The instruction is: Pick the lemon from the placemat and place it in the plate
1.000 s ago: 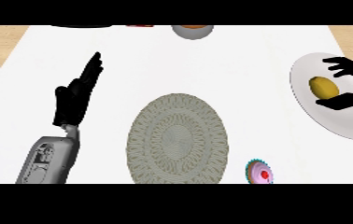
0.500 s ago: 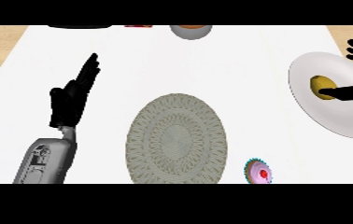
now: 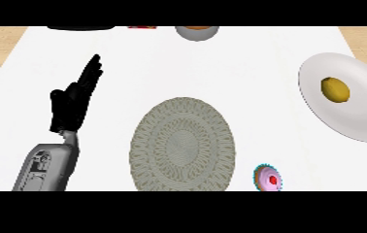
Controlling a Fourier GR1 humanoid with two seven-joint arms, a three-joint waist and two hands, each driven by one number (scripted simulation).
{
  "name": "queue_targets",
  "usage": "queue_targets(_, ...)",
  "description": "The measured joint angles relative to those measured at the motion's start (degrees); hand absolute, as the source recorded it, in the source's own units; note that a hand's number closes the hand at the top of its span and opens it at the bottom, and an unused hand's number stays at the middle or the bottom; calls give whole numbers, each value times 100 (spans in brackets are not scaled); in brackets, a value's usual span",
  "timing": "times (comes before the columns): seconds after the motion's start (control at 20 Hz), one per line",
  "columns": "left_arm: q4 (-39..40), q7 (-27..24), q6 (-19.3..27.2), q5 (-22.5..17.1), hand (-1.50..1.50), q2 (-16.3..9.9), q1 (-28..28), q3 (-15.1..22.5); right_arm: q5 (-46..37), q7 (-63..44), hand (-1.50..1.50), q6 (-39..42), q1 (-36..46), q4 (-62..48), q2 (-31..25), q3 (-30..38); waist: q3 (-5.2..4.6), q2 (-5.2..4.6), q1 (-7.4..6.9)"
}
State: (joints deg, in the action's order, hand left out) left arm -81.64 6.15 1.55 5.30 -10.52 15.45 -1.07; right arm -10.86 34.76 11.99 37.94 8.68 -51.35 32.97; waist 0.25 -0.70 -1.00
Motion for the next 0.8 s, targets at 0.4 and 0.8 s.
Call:
queue_targets(0.4, -39, -18, 22, 49, 0, 68, -34, 48, 292, 345, -150, 899, -783, -156, -721, 309, 18, -20, -22)
queue_targets(0.8, 60, -46, -42, -10, 0, 28, 96, -37, 362, 487, -150, 1166, -1208, -165, -947, 399, 35, -37, -54)
